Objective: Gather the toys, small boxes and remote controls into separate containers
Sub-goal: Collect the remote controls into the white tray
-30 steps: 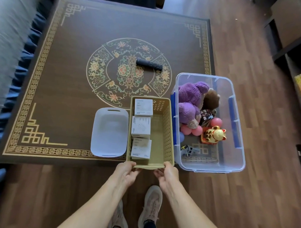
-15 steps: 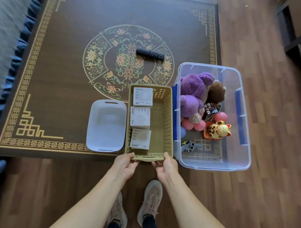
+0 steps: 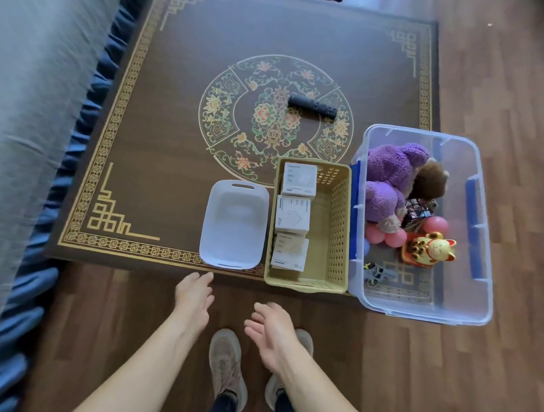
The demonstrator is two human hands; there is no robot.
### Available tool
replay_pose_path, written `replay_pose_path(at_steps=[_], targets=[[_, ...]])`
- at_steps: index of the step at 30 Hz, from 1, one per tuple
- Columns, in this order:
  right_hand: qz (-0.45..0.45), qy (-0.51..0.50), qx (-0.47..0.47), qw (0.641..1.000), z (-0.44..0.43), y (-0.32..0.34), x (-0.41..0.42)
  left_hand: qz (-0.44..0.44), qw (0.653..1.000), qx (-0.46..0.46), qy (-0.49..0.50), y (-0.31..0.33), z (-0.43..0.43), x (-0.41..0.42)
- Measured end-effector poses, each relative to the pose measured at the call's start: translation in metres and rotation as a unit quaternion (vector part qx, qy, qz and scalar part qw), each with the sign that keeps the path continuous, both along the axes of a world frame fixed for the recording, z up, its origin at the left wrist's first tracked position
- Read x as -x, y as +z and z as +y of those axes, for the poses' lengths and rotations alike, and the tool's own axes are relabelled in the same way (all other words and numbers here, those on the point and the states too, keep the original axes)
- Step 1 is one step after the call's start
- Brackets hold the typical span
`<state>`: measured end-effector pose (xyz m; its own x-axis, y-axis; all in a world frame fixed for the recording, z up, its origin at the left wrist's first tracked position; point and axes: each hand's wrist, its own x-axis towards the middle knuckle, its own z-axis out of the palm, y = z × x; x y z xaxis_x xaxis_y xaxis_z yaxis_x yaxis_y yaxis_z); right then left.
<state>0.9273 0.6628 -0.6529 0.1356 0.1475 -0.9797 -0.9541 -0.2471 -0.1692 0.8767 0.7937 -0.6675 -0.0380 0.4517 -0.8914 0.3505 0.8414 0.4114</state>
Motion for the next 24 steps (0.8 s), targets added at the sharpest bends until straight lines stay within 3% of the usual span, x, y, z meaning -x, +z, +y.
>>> replay_pose_path(at_steps=[4, 13, 18, 24], targets=[[-0.043, 0.067, 0.004, 0.997, 0.051, -0.01, 0.008, 0.012, 0.993, -0.094, -0.066, -0.009, 0.04, 0.01], [-0.181, 0.082, 0.064, 0.978, 0.088, -0.046, 0.011, -0.035, 0.938, -0.154, -0.31, -0.06, 0.063, -0.004], [-0.204, 0.092, 0.078, 0.972, 0.091, -0.044, 0.014, -0.054, 0.956, -0.155, -0.243, -0.056, 0.068, 0.008], [-0.239, 0.162, 0.032, 0.957, 0.111, 0.002, 0.015, -0.077, 0.979, -0.138, -0.126, -0.003, 0.074, 0.036]])
